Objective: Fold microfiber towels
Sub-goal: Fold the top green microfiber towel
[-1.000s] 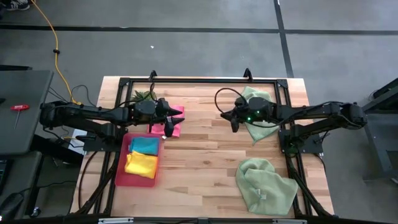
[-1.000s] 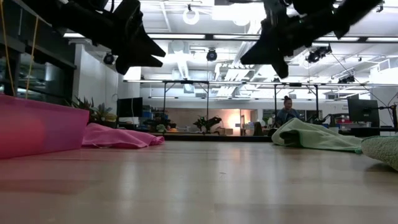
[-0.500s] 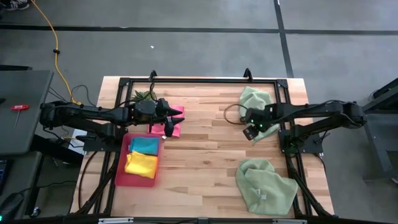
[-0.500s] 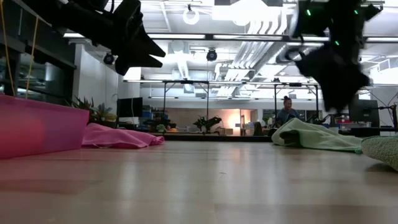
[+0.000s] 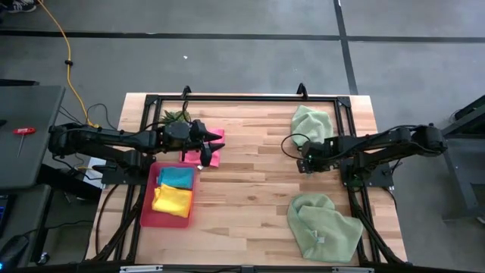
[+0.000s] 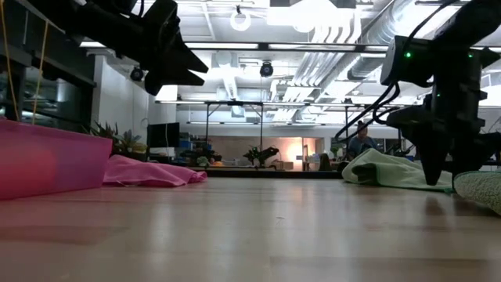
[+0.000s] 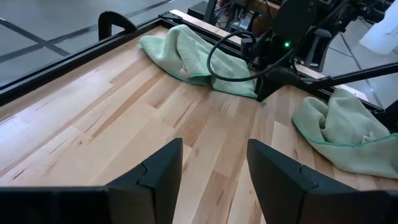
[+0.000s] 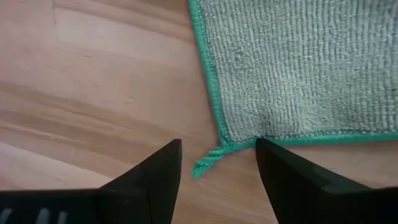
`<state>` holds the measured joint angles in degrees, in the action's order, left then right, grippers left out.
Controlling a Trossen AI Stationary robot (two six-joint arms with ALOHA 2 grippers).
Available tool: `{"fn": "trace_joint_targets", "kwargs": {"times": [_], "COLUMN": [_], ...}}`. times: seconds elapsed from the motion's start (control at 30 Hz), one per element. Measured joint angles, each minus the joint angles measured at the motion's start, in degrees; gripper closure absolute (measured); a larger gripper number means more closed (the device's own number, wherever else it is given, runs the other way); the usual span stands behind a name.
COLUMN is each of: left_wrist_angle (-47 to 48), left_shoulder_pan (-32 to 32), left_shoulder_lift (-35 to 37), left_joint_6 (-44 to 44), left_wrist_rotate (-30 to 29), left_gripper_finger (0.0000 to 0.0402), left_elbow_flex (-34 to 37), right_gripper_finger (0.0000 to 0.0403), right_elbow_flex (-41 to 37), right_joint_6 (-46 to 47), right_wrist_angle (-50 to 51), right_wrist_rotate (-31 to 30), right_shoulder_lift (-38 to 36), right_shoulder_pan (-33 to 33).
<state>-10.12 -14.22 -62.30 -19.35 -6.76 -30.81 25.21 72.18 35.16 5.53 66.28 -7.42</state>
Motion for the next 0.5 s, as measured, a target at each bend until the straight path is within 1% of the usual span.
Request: {"fn": "trace_joint_targets", "kwargs": {"times": [0.13, 0.23, 0.3, 0.37, 0.5], "left_wrist_angle": [0.0, 0.1, 0.1, 0.1, 0.1], "left_shoulder_pan": [0.0, 0.0, 0.0, 0.0, 0.0], "left_shoulder_lift": [0.0, 0.0, 0.0, 0.0, 0.0], "left_joint_6": [0.0, 0.0, 0.0, 0.0, 0.0], "left_wrist_rotate": [0.0, -0.1, -0.2, -0.2, -0.1], "left_gripper_finger": [0.0233, 0.0233, 0.0234, 0.0233, 0.0233], "left_elbow_flex": [0.0, 0.0, 0.0, 0.0, 0.0], "right_gripper_finger": [0.0203, 0.0220, 0.0244, 0.0277, 0.0356], "right_elbow_flex": [0.0, 0.0, -0.1, 0.0, 0.0], "right_joint_6": [0.0, -0.1, -0.1, -0.6, -2.4], "right_wrist_angle": [0.1, 0.5, 1.2, 1.7, 2.5], "right_wrist_rotate": [-2.2, -3.4, -4.0, -4.5, -5.0], "right_shoulder_lift": [0.0, 0.1, 0.4, 1.0, 2.5], "right_shoulder_pan": [0.0, 0.0, 0.0, 0.0, 0.0]}}
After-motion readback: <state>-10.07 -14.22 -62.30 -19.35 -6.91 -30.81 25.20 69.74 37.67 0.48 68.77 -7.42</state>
